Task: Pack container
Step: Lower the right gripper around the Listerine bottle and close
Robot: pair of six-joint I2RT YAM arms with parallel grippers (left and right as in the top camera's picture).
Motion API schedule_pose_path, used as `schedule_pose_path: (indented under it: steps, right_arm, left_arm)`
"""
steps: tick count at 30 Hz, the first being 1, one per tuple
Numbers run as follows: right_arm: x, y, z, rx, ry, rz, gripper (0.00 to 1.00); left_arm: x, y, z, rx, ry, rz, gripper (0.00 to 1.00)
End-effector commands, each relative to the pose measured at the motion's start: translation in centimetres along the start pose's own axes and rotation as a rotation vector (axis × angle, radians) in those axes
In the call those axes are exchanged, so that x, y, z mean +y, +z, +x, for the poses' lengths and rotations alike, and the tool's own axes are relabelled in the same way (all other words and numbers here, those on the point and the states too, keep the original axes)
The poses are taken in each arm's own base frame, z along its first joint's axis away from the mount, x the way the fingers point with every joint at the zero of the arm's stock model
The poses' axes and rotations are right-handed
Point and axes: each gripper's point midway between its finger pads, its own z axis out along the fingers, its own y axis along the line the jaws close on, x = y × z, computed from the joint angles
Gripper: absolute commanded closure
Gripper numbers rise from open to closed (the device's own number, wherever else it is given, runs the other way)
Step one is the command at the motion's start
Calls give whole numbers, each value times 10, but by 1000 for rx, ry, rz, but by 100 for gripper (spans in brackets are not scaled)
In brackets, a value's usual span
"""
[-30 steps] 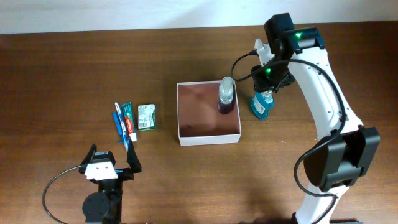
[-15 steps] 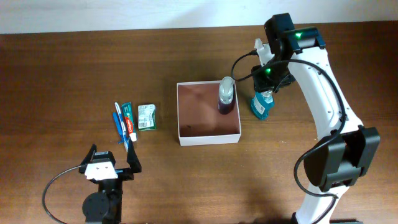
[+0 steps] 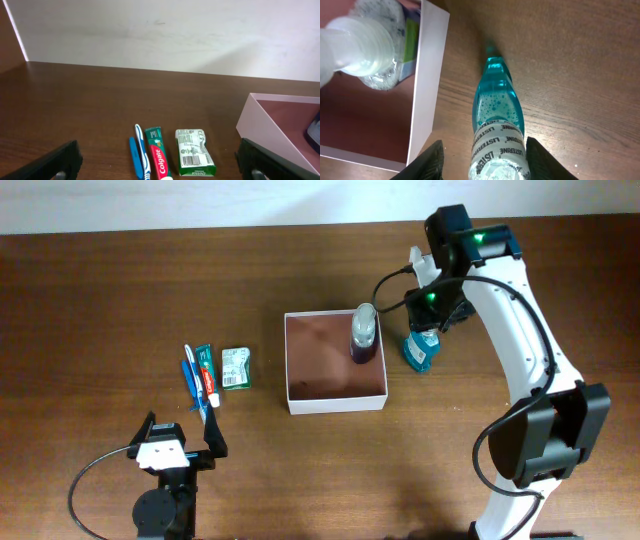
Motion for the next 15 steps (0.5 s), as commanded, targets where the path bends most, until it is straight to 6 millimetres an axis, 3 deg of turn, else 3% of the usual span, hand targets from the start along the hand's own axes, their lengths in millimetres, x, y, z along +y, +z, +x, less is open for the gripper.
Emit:
schedule_pose_path:
  steps: [1, 15]
  right_arm:
    - [4, 5, 2, 17, -9, -10, 55]
    - [-13, 5, 2, 20, -10, 88, 55]
  left_arm:
    - [0, 0, 1, -2, 15, 6, 1]
    - [0, 0, 1, -2, 15, 6, 1]
